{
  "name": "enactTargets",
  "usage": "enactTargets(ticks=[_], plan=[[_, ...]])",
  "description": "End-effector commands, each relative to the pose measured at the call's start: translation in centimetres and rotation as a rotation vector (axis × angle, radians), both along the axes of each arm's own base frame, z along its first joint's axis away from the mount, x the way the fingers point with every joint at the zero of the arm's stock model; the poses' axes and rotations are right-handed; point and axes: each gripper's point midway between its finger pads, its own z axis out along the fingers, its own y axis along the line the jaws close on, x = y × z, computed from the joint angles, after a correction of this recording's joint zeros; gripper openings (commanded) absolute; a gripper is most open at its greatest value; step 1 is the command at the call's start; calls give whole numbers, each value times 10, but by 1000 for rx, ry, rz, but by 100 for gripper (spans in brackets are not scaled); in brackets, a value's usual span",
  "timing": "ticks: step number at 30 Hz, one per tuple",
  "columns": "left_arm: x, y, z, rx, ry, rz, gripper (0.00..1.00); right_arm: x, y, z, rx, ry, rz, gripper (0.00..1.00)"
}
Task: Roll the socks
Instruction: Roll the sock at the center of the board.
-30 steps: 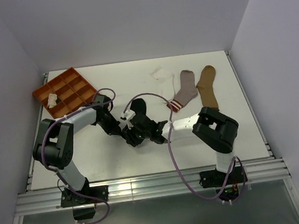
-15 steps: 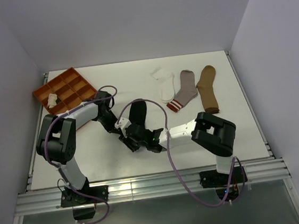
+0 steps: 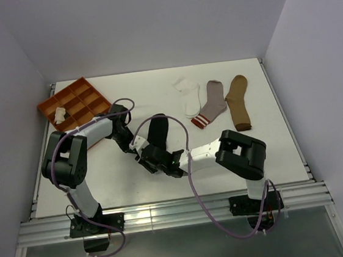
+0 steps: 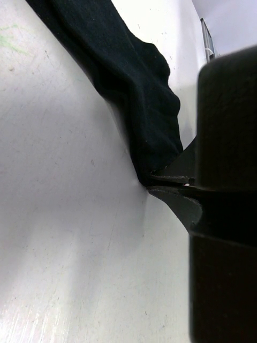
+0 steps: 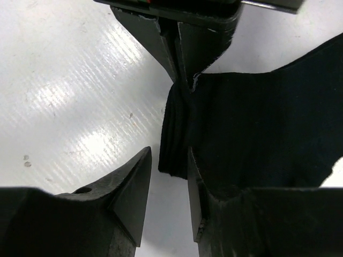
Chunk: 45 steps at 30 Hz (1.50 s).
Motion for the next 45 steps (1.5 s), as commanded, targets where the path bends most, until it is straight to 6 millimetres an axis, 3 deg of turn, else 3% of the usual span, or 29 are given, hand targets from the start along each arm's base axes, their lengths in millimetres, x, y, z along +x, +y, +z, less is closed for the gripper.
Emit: enactTargets(ticks=[1,4,9,16,22,26,29,35,39,45], plan=[[-2,-2,1,-3,15,-20,0,9,14,4,19,-37,-11,39],[0,-2,1,2,10,-22,0,8,13,2,18,-37,-13,32],[1,-6,1,-20,3,-9,0,1,9,-3,9,15,-14,1],[13,-7,13,-38,-76,25,4,-11,5,-10,79,248,9,0],[28,-9,36,-81,-223,83,35,-18,-1,1,202,485,46,0],[36,-8,56,-116,-342,122,62,-9,-13,-2,283,628,13,0],[35,-5,62,-138,-405,147,68,-13,-14,-3,351,747,25,0],[15,-4,57,-152,-478,104,60,-14,-19,-9,464,927,-19,0],[1,-8,56,-129,-533,44,53,-3,-27,-7,557,1015,-98,0],[-22,-3,50,-122,-561,8,52,4,-38,-12,669,1153,-200,0]])
